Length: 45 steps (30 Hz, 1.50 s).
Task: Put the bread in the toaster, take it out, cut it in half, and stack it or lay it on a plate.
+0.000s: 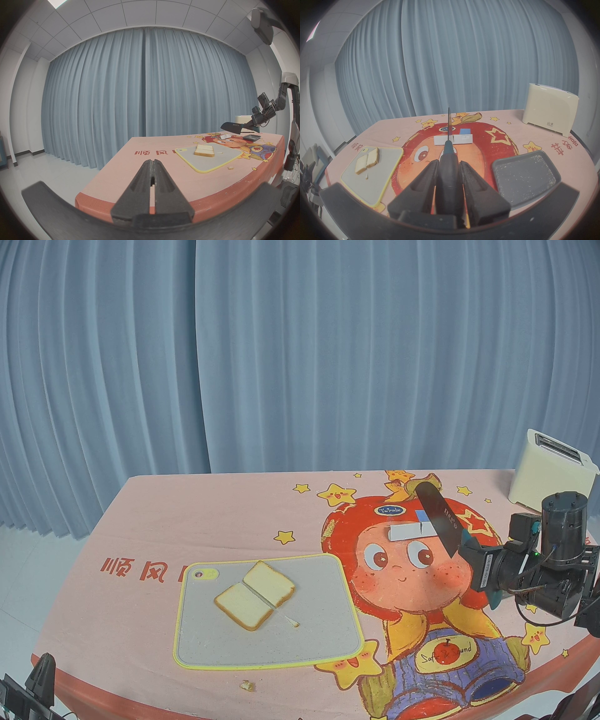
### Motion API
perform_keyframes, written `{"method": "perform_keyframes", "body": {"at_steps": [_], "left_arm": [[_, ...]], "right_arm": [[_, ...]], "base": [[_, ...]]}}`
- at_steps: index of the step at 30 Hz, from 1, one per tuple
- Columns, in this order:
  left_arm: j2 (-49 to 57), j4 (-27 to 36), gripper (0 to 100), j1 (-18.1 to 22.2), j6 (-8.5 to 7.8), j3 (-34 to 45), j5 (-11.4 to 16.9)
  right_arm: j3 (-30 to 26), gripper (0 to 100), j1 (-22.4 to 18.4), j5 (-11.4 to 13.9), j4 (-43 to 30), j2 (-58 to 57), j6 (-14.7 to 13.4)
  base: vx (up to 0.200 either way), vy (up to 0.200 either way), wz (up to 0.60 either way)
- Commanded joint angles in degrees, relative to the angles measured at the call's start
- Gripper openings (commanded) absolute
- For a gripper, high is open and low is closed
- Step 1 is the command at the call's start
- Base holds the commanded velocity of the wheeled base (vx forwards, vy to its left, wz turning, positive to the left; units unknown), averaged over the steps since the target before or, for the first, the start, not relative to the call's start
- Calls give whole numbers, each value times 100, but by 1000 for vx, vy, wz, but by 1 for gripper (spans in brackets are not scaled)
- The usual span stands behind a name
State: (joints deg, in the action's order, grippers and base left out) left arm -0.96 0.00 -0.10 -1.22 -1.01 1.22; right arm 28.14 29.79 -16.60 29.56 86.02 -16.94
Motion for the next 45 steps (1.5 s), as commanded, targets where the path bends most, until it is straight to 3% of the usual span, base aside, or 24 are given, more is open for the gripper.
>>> {"method": "perform_keyframes", "body": {"at_steps": [1, 25, 45], "left_arm": [[-9, 0, 0, 1, -1, 101, 1], [-9, 0, 0, 1, -1, 92, 1], [-9, 0, 0, 1, -1, 92, 1]], "right_arm": [[8, 0, -123, 43, 6, 56, 7], [-71, 0, 106, -18, 76, 346, -11], [-45, 0, 53, -27, 85, 310, -2]], "base": [[0, 0, 0], [0, 0, 0], [0, 0, 0]]}}
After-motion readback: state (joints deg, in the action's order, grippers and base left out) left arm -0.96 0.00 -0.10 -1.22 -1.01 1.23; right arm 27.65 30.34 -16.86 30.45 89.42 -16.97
